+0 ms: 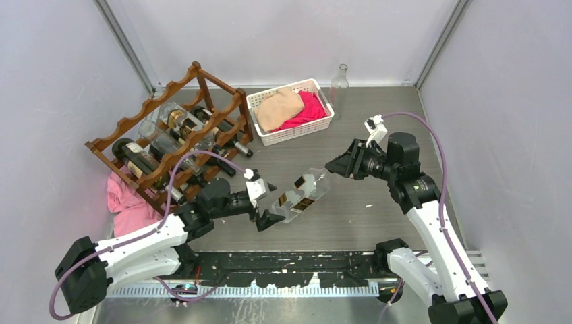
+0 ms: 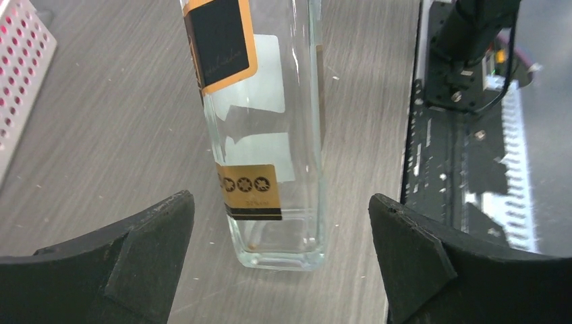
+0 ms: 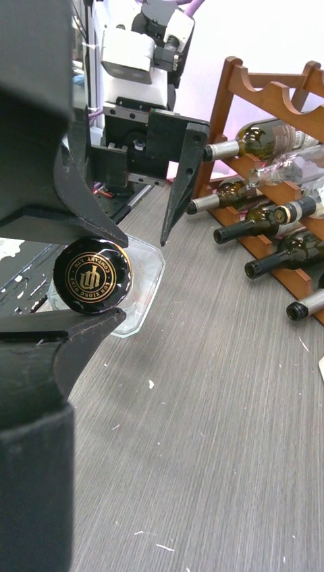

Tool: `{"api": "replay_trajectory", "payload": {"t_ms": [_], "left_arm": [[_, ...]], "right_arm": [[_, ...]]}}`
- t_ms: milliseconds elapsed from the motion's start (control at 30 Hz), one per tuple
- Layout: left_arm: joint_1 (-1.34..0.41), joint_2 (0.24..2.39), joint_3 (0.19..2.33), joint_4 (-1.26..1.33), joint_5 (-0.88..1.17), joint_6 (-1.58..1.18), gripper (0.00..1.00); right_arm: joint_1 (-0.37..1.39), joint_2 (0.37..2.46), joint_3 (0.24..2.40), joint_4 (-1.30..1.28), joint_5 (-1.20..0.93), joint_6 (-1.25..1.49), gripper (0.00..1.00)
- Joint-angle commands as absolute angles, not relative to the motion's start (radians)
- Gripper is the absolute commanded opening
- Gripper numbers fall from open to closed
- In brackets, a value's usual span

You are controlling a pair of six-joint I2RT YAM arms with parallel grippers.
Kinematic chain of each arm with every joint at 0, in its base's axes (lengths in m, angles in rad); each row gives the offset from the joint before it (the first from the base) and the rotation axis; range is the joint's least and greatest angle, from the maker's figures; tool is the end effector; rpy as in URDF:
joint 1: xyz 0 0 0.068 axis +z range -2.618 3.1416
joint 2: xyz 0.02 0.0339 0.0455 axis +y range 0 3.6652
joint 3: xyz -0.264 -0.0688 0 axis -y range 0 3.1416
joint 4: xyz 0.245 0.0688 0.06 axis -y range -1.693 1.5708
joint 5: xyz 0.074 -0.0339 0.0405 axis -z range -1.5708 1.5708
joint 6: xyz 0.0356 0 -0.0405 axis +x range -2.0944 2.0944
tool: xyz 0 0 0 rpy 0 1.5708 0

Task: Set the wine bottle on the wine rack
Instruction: Pick up the wine bottle from the center of the board.

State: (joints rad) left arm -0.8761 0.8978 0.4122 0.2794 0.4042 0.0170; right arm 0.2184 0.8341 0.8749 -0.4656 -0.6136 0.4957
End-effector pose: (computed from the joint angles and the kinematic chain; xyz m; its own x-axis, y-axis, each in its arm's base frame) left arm 0.1202 -0.1661 0.2368 -0.1149 0.1623 -0.9800 0.9549 0.2901 -0.0639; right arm 0.1702 0.0588 0.3365 -0.6818 0.2470 -0.6886 -0.4150 0.6446 0.6421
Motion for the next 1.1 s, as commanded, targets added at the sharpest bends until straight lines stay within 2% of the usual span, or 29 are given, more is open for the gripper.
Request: {"api": "replay_trajectory", "payload": {"t_ms": [0,200,600,833,967,1067], "left_arm": [[-0.877,0.936,0.458,0.363,0.422,0.229,1.0],[-0.876,1.006,0.478,0.42,0.44,0.257,1.0],[-0.876,1.155,0.535,0.481,0.576,0.17,1.0],[-0.876,1.241,0.561,0.535,0.58,0.074,0.98],[-0.876,1.275,0.58,0.536,0.565,0.044,0.9],[-0.876,1.29,0.606,0.497,0.565,0.041,0.78]], "right_arm": [[0.22,0.792,0.883,-0.289,-0.714,0.592,0.01],[0.221,0.792,0.866,-0.273,-0.732,0.592,0.01],[0.219,0.793,0.843,-0.222,-0.755,0.616,0.01],[0.22,0.793,0.841,-0.204,-0.761,0.63,0.01],[0.221,0.79,0.836,-0.203,-0.762,0.63,0.01],[0.221,0.789,0.831,-0.202,-0.76,0.63,0.01]]}}
